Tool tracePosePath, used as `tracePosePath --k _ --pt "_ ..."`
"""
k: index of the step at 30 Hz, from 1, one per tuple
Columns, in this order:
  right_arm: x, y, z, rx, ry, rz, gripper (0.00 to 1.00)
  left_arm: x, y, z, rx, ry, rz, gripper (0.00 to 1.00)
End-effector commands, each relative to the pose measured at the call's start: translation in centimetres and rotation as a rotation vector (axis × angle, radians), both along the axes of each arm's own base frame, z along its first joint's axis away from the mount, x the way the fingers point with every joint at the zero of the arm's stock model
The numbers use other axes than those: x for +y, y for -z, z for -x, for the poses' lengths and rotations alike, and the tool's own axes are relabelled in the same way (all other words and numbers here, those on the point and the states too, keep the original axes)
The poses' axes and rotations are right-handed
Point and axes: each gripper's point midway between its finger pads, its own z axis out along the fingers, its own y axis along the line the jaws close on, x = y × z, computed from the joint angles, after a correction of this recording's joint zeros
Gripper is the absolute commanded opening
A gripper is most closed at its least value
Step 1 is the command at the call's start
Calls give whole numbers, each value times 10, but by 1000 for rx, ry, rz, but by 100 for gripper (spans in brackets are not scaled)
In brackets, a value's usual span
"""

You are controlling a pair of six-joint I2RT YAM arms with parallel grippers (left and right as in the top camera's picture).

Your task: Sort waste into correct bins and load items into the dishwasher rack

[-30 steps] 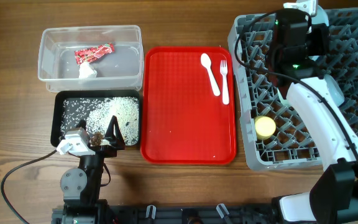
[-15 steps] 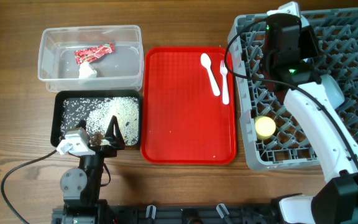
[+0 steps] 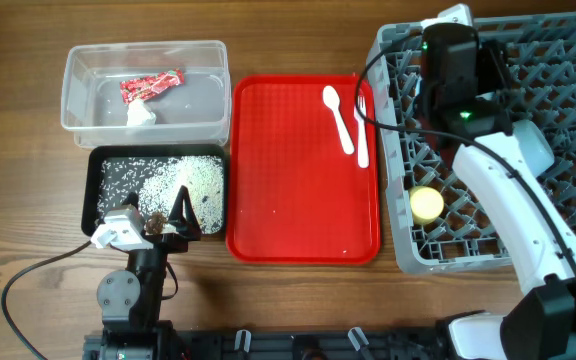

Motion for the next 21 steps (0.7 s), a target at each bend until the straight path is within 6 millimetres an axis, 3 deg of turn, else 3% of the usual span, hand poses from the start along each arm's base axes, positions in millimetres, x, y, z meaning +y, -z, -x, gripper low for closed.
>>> tracePosePath --k 1,8,11,13,17,20,21 --pt "7 -11 2 -46 26 27 51 0 3 0 9 1 -1 100" --pt "5 -28 11 -124 70 -5 52 0 3 0 9 1 -1 100" --pt "15 -40 21 -188 55 -80 59 0 3 0 9 1 -1 100" --pt "43 -40 28 -165 -58 -155 64 0 3 0 9 1 -1 100" --pt "131 -29 53 -72 -367 -424 68 0 3 0 9 1 -1 100" --pt "219 -7 97 115 -614 -759 68 0 3 0 9 1 -1 100" --pt "236 -2 109 166 -647 -834 67 0 3 0 9 1 -1 100"
